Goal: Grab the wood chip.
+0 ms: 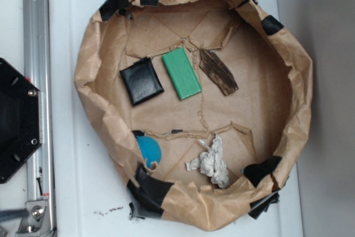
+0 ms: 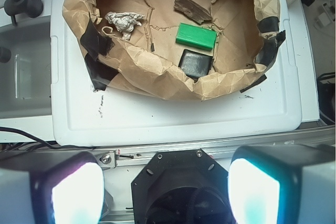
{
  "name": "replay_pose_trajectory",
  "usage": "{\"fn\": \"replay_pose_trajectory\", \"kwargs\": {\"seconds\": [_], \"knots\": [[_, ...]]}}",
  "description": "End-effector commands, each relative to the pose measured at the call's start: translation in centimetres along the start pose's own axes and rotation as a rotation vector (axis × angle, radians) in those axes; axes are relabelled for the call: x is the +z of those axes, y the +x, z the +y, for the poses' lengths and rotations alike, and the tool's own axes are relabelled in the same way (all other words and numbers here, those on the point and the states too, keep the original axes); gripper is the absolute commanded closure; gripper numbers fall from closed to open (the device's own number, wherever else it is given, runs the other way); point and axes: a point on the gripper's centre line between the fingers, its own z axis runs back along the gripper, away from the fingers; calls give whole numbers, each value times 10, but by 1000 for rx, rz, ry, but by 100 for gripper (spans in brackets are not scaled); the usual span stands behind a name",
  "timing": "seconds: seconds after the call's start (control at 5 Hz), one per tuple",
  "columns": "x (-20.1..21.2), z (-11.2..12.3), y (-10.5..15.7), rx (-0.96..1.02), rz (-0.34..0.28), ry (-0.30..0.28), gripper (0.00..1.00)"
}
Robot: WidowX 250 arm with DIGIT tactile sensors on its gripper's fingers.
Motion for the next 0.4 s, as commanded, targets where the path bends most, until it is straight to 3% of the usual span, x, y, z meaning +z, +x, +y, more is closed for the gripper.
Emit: {"fn": "replay_pose_trajectory", "kwargs": {"seconds": [0.0,0.2], "knots": [[0,0,0,0,0,0,0],[-28,18,48,-15,-249,-14,0]]}}
